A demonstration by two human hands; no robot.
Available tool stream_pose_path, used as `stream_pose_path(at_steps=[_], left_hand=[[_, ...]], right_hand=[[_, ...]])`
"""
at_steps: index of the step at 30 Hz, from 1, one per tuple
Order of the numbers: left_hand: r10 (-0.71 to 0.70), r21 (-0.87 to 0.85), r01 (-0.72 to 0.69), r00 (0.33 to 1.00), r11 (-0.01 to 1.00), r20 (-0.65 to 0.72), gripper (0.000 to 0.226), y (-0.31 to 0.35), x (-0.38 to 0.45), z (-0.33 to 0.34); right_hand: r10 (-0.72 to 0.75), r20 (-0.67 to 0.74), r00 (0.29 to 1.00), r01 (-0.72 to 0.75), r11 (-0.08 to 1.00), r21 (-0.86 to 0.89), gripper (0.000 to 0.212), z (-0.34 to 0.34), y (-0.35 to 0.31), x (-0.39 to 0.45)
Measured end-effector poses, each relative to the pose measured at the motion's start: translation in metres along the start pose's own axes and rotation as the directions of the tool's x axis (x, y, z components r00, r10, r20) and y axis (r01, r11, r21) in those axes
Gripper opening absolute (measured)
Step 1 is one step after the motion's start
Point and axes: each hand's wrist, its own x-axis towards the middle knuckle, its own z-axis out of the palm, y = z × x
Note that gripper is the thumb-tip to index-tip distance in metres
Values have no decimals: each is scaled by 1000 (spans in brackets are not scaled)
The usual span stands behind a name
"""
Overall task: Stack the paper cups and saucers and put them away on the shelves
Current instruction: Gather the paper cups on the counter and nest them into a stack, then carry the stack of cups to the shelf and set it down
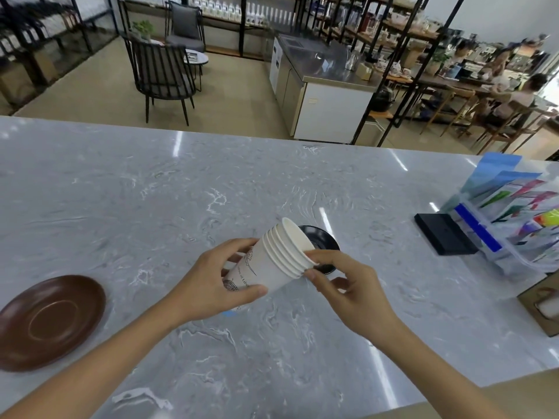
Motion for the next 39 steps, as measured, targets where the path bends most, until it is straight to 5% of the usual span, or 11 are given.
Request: stream_pose_path(at_steps=[10,16,24,39], left_hand=[[-86,-62,78,988,995,-128,68,1,-19,-28],[-171,-92,151,946,984,-276,71,8,-49,-79],[-219,-52,226,820,973,-528,61,29,-121,-167],[-217,-15,407,454,913,-864,56,50,-307,-297]], right_hand=[[-335,30,942,333,920,-208,44,41,-19,18],[-503,94,859,512,847,-143,46,80,-53,60],[-729,130,672,734,679,14,45,153,-134,104],[-980,91,176,963,191,191,37,354,-305,115]])
